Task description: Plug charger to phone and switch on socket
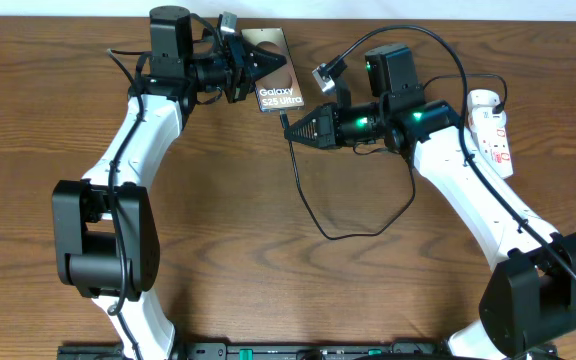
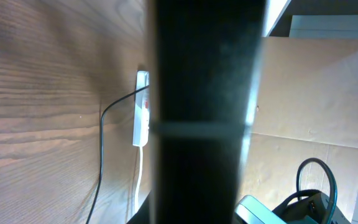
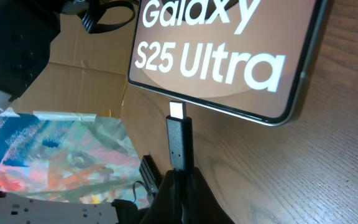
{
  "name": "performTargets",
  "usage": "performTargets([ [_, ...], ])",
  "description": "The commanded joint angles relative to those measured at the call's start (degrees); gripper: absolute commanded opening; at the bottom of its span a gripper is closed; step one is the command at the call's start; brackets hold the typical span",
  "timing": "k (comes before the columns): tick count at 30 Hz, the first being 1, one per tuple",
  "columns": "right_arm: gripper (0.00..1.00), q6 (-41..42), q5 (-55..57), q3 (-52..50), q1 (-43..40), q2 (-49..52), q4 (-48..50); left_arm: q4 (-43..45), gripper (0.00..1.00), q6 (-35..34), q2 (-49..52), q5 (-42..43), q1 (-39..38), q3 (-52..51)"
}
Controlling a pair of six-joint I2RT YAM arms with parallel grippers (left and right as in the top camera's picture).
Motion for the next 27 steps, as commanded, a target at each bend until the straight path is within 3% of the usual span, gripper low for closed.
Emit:
performTargets([
  [1,0.01,0.04,-0.28,-0.11,-0.09,0.46,-0.07,0.35,0.07,0.13,0.00,2.49,-0.02,0.94],
  [27,0.01,0.09,0.11,-0.11,-0.94,0.46,-0.22,0.33,0.07,1.73,0.00,3.78,0.02,0.94],
])
